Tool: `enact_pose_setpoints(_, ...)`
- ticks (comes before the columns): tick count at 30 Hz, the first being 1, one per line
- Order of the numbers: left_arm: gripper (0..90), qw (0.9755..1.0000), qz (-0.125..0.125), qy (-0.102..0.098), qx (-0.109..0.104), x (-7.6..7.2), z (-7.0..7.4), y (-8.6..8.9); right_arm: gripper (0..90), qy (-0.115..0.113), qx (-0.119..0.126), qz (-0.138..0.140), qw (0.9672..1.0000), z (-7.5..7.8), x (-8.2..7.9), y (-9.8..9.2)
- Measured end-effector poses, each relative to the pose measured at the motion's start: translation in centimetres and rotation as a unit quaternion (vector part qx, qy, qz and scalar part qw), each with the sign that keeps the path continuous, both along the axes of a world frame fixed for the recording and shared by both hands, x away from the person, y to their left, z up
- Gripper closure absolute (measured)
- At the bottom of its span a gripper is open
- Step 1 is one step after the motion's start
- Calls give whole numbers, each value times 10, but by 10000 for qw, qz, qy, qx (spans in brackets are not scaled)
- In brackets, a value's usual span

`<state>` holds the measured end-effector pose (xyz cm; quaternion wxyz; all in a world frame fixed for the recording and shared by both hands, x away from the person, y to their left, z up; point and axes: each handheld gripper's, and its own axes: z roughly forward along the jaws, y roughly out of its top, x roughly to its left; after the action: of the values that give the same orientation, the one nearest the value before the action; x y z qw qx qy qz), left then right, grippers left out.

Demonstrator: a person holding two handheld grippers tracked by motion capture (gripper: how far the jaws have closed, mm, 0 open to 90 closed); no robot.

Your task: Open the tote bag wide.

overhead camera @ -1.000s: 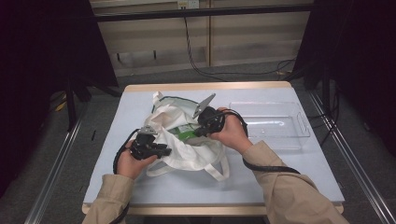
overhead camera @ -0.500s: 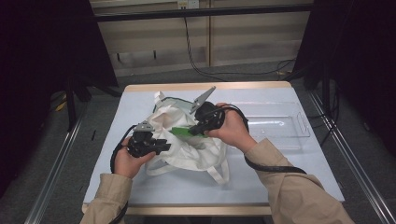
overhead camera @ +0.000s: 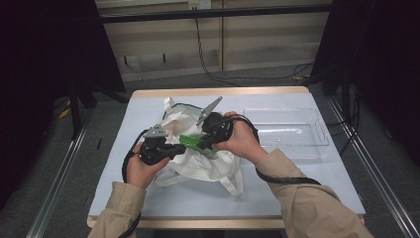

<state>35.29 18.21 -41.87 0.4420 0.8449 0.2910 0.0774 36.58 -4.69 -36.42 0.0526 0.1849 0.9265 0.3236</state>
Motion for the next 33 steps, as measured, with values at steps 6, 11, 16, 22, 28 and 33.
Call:
enact_pose_setpoints(6,817,10000,2,-8,-23,3,1,-1,627,-108,-37,111,9999,-6,-6,1)
enact_pose_setpoints(11,809,10000,-34,-8,-13,3,0,-7,544,-284,-111,34,9995,-10,-8,5)
enact_pose_setpoints(16,799,10000,-71,-31,-13,4,0,-8,549,-406,-753,-64,9963,-21,-9,9)
enact_pose_setpoints(22,679,10000,-5,55,26,5,-1,-6,677,-572,-708,-191,9957,-17,-4,5)
enact_pose_setpoints(28,497,9996,59,280,43,5,-4,-8,721,-491,-956,-223,9940,-5,4,-2)
enact_pose_setpoints(33,346,9993,87,276,230,5,-7,-8,754,-389,-981,-114,9944,6,10,-8)
